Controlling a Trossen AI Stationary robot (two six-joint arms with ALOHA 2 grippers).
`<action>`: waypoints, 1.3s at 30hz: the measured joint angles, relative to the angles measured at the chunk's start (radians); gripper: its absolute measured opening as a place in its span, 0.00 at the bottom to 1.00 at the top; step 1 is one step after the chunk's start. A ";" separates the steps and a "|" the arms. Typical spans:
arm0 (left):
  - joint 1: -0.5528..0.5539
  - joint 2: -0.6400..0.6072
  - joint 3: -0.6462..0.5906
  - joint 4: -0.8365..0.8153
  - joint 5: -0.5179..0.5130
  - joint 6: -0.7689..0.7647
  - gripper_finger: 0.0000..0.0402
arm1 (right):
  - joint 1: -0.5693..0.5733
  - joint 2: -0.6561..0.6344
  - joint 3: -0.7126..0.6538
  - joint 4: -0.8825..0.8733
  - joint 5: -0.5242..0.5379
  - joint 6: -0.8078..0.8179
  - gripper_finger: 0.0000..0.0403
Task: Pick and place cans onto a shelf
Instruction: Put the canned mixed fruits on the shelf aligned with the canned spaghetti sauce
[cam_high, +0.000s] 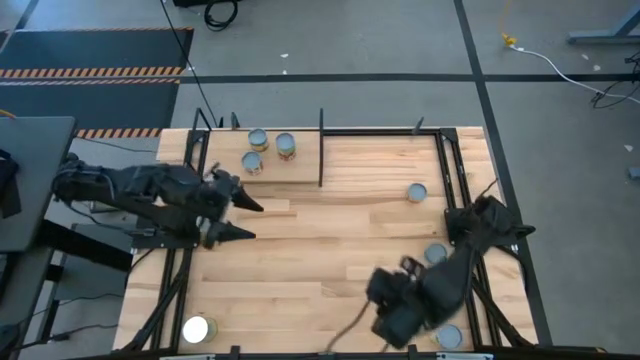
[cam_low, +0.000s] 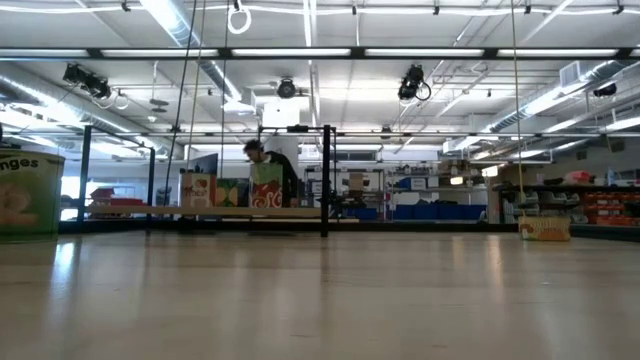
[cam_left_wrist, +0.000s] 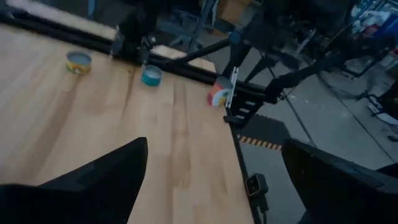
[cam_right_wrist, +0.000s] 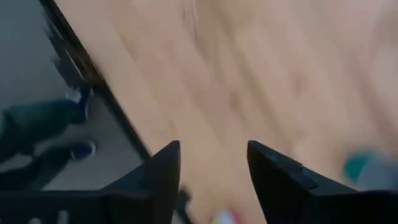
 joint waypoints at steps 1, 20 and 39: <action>-0.013 0.016 0.000 0.006 -0.011 -0.012 0.93 | 0.022 0.005 -0.027 0.007 -0.034 0.056 0.49; -0.139 0.078 0.000 0.070 -0.216 -0.167 0.93 | 0.299 0.008 -0.479 0.312 -0.476 0.470 0.54; -0.137 0.077 0.000 0.059 -0.361 -0.118 0.93 | 0.219 0.003 -0.575 0.285 -0.440 0.513 0.14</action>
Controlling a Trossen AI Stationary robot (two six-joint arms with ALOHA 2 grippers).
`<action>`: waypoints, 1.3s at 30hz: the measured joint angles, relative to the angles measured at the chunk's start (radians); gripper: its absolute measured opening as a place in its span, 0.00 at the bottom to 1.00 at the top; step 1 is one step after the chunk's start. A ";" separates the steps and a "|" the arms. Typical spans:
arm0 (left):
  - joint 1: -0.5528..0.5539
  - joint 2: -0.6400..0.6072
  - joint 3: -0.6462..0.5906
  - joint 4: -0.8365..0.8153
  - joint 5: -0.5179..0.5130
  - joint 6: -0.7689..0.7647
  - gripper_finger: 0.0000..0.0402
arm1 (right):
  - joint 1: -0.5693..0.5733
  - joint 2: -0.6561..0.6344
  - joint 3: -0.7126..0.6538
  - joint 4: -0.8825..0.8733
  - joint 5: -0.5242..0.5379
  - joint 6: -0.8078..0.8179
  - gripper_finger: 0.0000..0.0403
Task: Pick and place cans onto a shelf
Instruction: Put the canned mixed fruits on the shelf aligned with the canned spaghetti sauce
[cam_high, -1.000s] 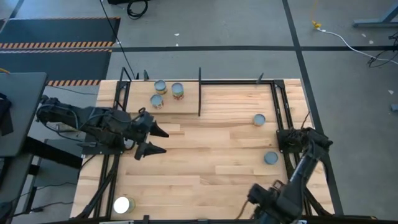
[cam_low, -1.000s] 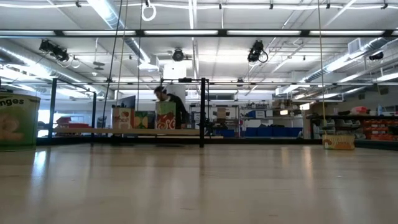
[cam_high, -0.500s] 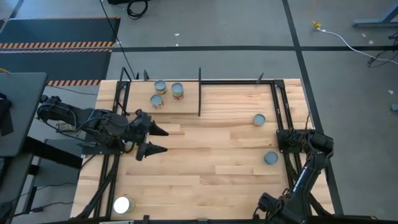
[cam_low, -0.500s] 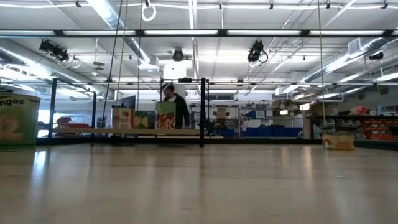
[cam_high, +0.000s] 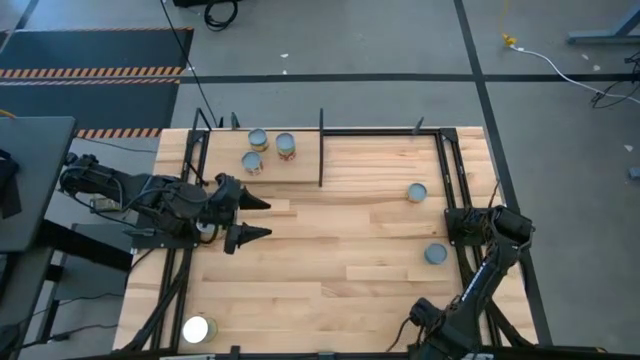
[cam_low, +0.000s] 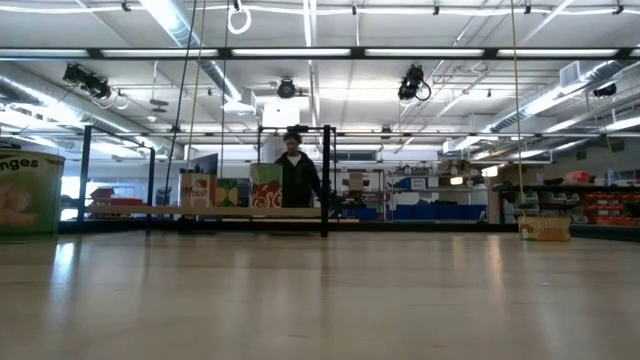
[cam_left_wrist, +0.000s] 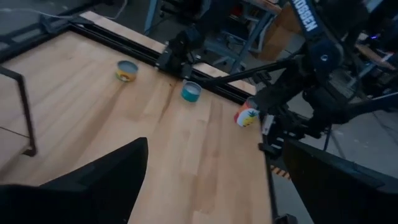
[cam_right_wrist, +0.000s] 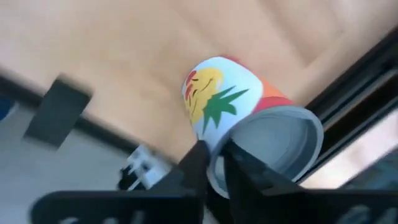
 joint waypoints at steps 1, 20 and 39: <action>0.000 0.000 0.000 -0.003 -0.013 0.013 0.93 | -0.011 0.001 -0.001 -0.022 0.004 -0.022 0.10; 0.134 -0.187 0.000 -0.269 -0.101 0.199 0.93 | -0.417 -0.029 0.275 -0.077 0.289 -0.863 0.01; 0.306 -0.415 0.002 -0.580 -0.127 0.205 0.93 | -1.001 -0.027 0.569 0.339 0.440 -1.720 0.01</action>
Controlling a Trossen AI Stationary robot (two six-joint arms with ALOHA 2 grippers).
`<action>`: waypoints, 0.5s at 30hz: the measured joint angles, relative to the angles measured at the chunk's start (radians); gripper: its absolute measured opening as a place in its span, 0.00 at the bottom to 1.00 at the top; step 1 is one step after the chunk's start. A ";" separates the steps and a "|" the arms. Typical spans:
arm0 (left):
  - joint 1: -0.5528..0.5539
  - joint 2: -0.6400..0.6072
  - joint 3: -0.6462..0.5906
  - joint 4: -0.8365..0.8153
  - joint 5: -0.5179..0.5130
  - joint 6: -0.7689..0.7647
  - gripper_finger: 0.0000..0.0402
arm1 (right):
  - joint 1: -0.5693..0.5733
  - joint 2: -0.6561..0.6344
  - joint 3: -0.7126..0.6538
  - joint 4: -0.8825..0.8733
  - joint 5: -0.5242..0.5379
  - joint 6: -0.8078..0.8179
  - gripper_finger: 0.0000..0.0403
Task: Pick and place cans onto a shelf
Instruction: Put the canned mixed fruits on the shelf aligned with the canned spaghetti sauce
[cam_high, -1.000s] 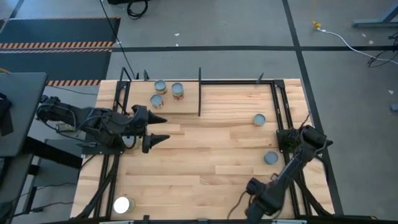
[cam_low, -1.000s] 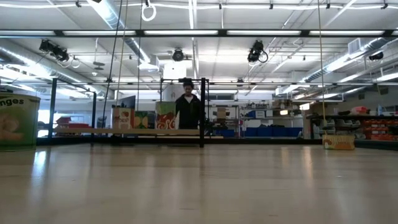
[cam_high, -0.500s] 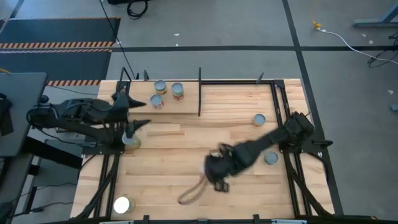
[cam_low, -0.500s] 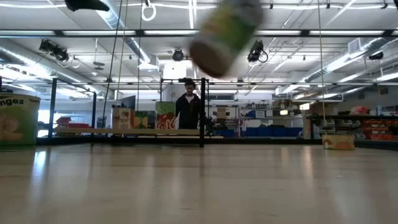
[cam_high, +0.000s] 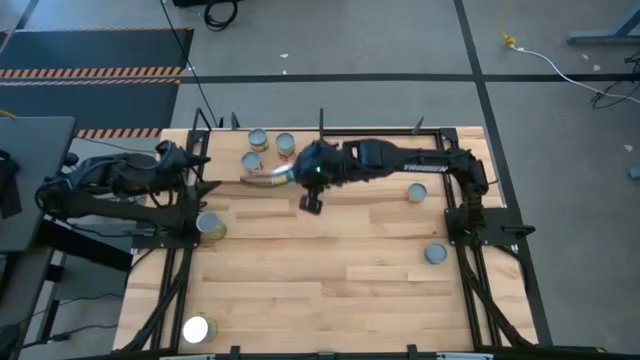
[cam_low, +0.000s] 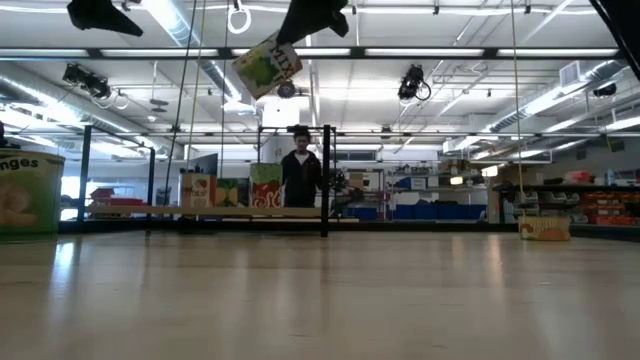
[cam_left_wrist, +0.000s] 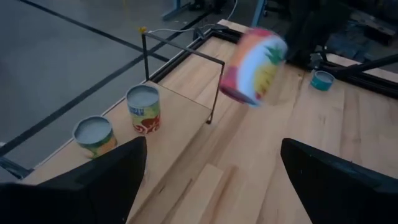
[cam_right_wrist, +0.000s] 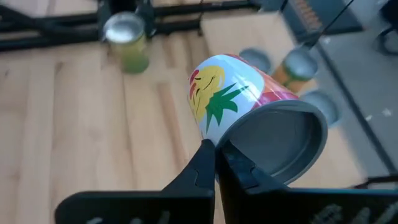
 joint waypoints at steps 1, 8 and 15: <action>0.000 0.008 0.000 0.003 -0.002 0.000 0.93 | -0.010 0.000 0.001 0.016 0.005 -0.011 0.01; 0.000 0.080 0.000 0.091 -0.084 0.000 0.93 | -0.063 0.000 0.001 0.129 0.047 -0.143 0.01; 0.120 0.173 0.022 0.174 -0.093 0.063 0.93 | -0.127 0.000 0.002 0.276 0.048 -0.284 0.01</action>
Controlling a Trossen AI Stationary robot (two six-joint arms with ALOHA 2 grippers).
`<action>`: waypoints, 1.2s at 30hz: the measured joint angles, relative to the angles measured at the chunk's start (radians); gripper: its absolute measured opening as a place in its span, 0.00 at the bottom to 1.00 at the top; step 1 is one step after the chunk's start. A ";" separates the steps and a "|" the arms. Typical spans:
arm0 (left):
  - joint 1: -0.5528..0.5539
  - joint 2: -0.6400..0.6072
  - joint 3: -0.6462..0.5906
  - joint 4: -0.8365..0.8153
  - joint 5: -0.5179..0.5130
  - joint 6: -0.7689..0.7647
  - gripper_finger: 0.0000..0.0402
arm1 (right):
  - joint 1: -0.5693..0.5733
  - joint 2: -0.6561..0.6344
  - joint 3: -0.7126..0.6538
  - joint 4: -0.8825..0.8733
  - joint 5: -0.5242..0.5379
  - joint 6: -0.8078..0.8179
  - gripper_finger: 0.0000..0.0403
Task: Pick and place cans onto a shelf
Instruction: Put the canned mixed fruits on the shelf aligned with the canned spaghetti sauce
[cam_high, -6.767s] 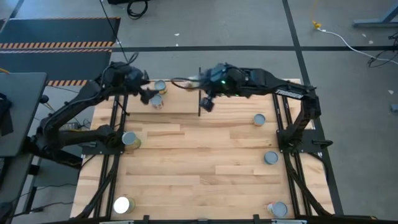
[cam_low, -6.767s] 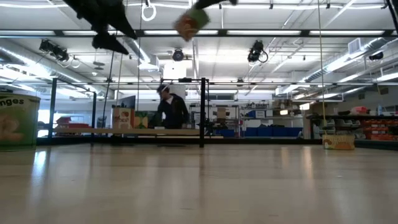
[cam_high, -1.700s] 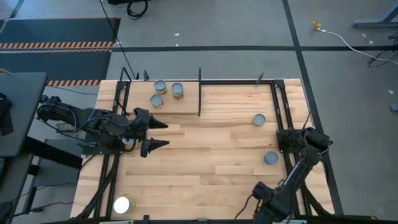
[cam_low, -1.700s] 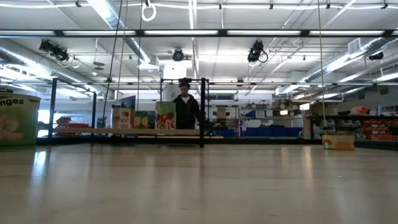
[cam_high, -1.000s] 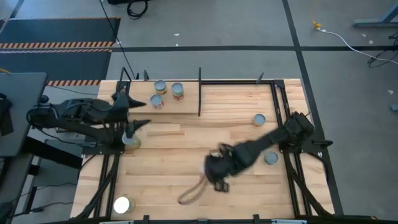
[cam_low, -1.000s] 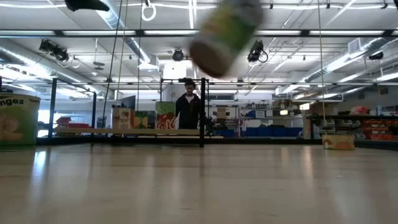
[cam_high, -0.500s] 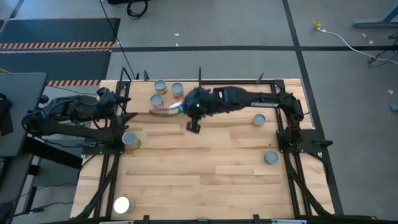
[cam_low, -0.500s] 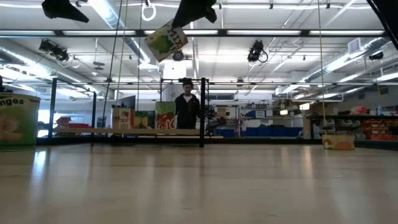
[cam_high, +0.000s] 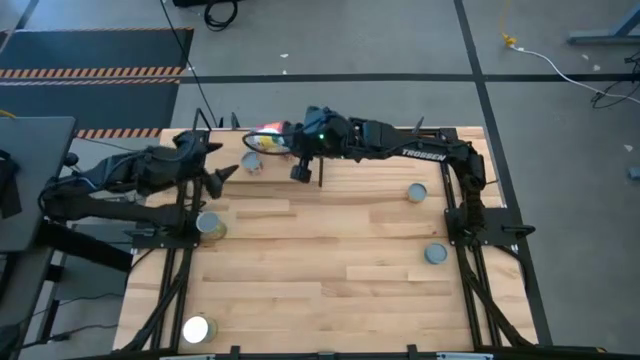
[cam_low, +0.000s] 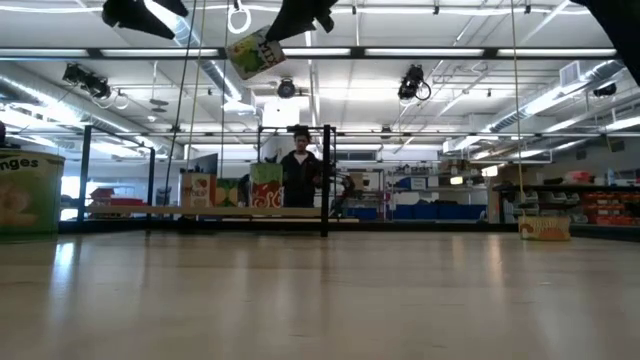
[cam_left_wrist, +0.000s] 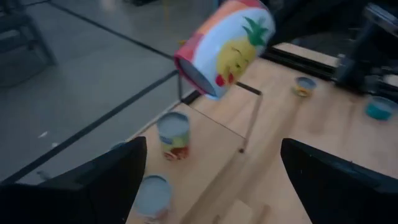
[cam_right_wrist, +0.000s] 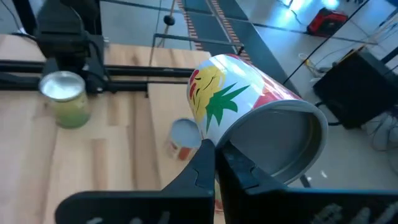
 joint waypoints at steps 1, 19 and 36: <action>0.028 0.011 0.012 0.000 0.011 0.005 0.93 | -0.008 0.000 0.000 0.003 -0.002 -0.011 0.01; 0.349 0.167 0.093 0.064 0.306 0.084 0.93 | -0.018 0.225 0.029 -0.220 0.035 -0.104 0.01; 0.349 0.209 0.093 0.062 0.308 0.087 0.93 | -0.011 0.308 0.029 -0.212 0.080 -0.172 0.07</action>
